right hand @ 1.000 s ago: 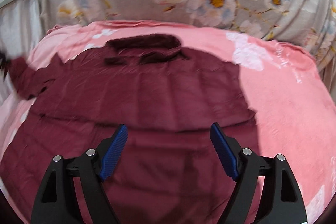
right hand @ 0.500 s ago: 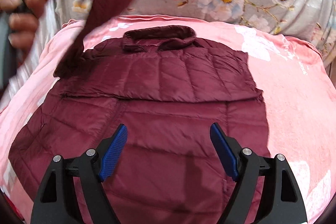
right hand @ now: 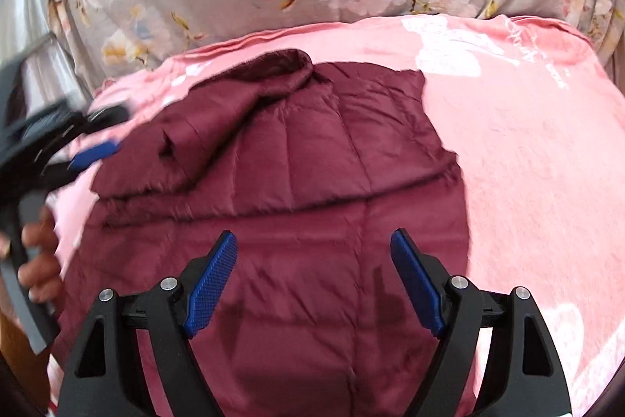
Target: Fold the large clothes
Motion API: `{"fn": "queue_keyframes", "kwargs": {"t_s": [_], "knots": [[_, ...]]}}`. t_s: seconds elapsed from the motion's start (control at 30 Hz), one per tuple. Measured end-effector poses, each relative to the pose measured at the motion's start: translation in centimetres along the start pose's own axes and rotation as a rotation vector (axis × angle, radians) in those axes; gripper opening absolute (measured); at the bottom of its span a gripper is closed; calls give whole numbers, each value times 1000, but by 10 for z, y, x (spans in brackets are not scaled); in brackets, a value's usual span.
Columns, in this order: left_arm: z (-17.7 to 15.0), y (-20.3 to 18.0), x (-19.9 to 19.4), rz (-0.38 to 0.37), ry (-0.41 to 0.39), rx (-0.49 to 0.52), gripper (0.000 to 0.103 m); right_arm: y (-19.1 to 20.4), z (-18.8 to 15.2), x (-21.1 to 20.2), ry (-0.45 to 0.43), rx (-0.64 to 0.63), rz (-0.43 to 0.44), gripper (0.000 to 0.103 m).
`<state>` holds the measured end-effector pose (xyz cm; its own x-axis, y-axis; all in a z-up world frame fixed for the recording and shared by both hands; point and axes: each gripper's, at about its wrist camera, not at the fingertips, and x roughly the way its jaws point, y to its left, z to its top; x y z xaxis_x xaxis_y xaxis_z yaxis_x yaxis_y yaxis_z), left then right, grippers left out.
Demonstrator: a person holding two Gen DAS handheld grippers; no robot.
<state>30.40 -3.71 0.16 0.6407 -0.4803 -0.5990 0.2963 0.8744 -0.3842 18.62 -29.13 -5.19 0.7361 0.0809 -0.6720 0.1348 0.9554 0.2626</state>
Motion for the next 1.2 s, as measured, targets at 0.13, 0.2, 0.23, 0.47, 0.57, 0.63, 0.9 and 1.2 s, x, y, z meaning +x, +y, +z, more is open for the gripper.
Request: {"fn": "queue_keyframes", "kwargs": {"t_s": [0.13, 0.2, 0.23, 0.47, 0.57, 0.63, 0.9, 1.2], "knots": [[9, 64, -22, 73, -25, -130, 70, 16, 28, 23, 11, 27, 70, 79], [9, 98, -22, 91, -10, -223, 70, 25, 38, 33, 17, 46, 100, 79], [6, 112, -22, 93, -4, -265, 70, 33, 42, 38, 17, 44, 105, 79], [-13, 170, -9, 101, 30, -453, 70, 96, 41, 85, 60, -149, 4, 79], [-17, 180, -3, 110, 35, -484, 69, 109, 42, 104, 47, -215, -96, 75], [-18, 185, 1, 139, 30, -471, 69, 99, 51, 102, -3, -178, -141, 75], [-22, 191, 11, 204, 30, -394, 62, -11, 47, 60, -42, 185, -117, 78], [-17, 192, 2, 37, 51, -544, 64, -37, 39, 58, -3, 232, -29, 78]]}}
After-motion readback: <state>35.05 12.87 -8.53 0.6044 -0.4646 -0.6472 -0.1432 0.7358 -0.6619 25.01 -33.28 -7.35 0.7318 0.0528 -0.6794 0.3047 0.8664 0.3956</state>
